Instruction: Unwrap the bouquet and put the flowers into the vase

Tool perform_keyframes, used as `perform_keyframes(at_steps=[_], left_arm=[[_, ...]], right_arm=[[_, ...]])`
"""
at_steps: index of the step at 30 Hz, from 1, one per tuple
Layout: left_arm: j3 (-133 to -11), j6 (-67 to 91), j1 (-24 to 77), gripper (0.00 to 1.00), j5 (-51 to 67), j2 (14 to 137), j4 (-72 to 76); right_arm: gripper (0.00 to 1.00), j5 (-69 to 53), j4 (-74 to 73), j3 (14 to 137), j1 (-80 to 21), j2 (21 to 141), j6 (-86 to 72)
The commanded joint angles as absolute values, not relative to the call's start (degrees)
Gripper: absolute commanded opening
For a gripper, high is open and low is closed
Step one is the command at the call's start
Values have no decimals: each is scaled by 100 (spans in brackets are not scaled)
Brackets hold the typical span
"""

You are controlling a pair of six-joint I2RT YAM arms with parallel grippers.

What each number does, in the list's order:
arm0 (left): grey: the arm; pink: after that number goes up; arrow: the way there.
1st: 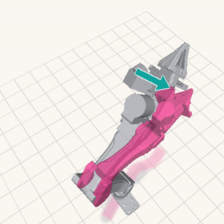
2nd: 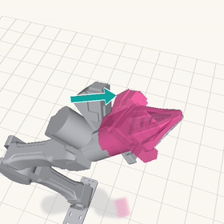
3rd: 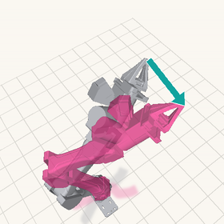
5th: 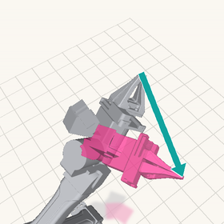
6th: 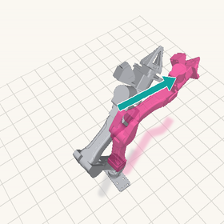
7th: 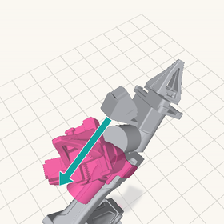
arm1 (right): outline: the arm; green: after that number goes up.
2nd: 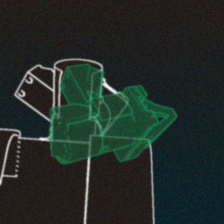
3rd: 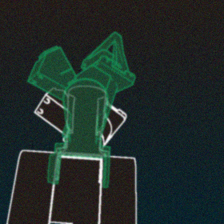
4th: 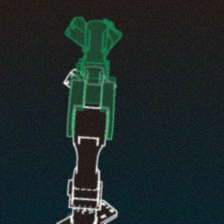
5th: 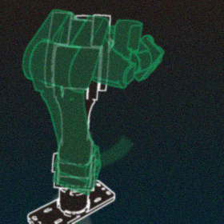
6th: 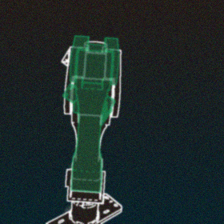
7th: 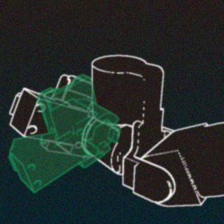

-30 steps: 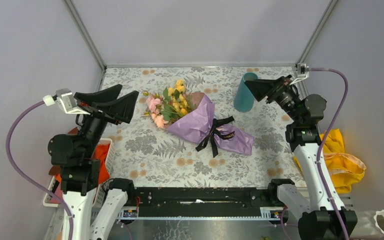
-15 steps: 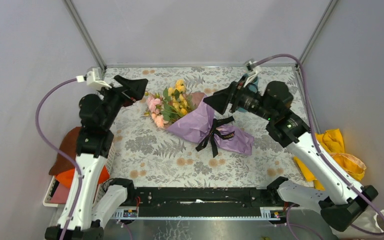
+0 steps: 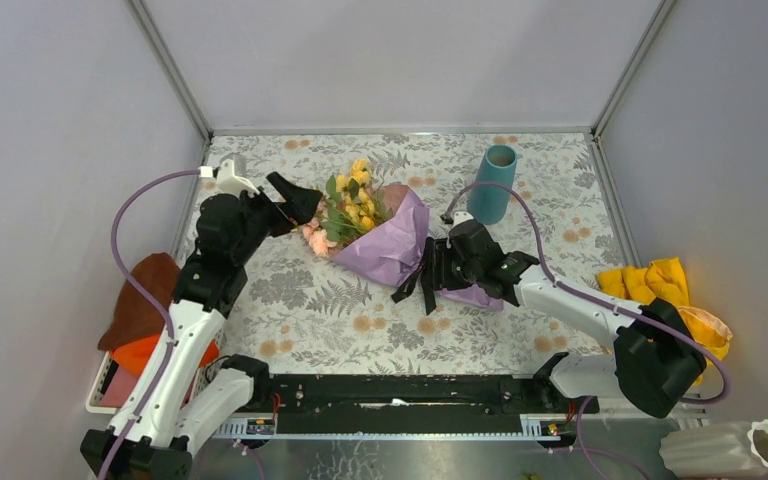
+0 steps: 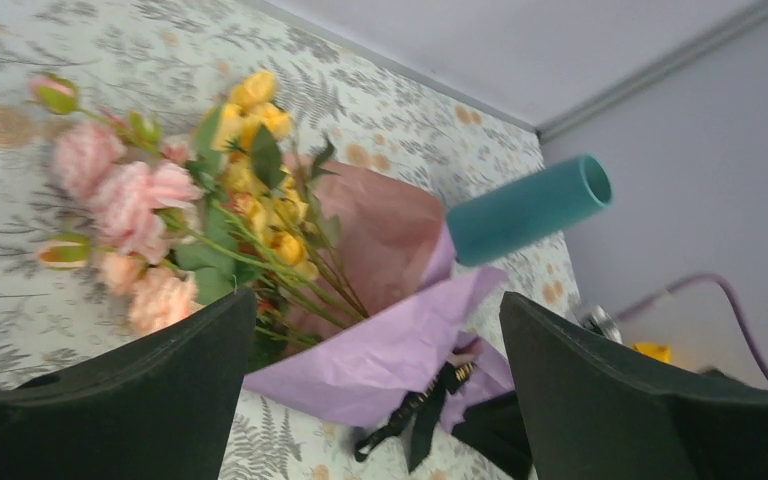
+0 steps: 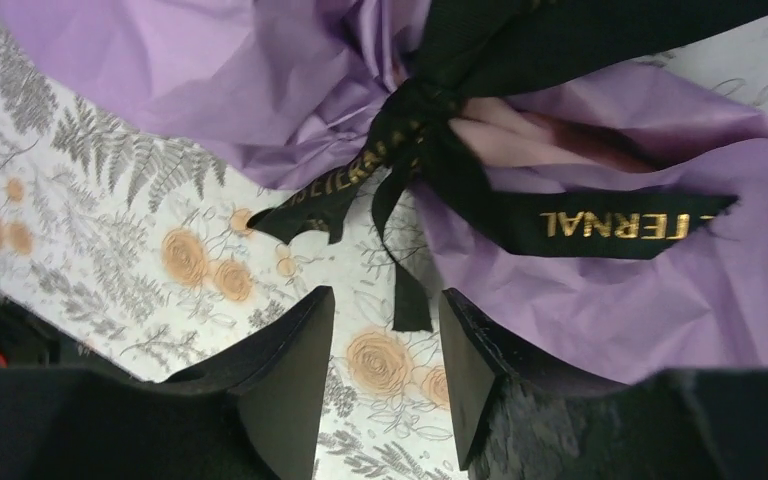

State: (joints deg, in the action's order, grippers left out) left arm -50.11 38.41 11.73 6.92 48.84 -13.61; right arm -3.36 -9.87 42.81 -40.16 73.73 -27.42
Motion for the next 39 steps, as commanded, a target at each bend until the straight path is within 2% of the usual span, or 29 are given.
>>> perform_keyframes(at_steps=[1,9,14,22,31,39], left_arm=[[-5234,3637,1808,99,568,4749,-1147],[-5134,3592,3569,97,-439,5385,-947],[-4963,3665,4172,96,-678,5986,-586],[-4748,3601,4231,96,-978,6519,-342],[-4608,3639,4232,96,-1019,7457,290],[-4836,3647,4234,96,-1039,8647,693]], right_arm=[[50,466,-744,4400,-4054,7351,-2634],[50,1122,-833,4447,-4052,7635,-2290],[48,1154,-593,4501,-4055,7951,-2161],[29,1174,-416,4788,-4056,8279,-2022],[0,1163,-450,4778,-4051,8032,-2018],[0,686,-660,4746,-4058,7175,-2143]])
